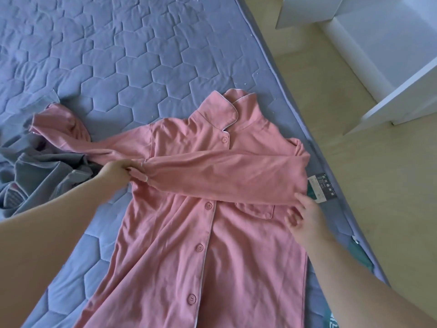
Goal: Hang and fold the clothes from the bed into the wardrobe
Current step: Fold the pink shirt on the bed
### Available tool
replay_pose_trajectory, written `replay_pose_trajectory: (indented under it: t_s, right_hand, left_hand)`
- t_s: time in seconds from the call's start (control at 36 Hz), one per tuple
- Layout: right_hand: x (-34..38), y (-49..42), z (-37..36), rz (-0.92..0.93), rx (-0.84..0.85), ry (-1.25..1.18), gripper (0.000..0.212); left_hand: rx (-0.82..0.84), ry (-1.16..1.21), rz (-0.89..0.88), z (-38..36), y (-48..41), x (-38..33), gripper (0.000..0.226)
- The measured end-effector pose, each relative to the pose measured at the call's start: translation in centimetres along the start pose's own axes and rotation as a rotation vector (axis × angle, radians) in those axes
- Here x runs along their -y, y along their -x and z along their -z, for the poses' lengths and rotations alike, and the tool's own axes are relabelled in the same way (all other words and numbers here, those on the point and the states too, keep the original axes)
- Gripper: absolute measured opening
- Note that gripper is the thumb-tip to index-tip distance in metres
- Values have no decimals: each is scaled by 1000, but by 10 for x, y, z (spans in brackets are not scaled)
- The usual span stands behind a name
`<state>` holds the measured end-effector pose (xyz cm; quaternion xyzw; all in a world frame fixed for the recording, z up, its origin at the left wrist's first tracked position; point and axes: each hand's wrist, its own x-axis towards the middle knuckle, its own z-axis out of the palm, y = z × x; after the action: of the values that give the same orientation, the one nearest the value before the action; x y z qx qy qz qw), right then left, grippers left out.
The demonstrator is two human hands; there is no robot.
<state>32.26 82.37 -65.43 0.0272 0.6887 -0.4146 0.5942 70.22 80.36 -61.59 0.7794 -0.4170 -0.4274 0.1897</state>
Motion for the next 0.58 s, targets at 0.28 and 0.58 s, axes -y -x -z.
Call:
replay_pose_trajectory:
  t_s: [0.28, 0.58]
  right_hand:
    - [7, 1, -4, 18, 66, -186, 11]
    - [2, -10, -13, 498, -161, 841, 26]
  left_hand:
    - [-252, 707, 227, -1, -14, -27, 17]
    - [-267, -182, 67, -20, -33, -11, 35]
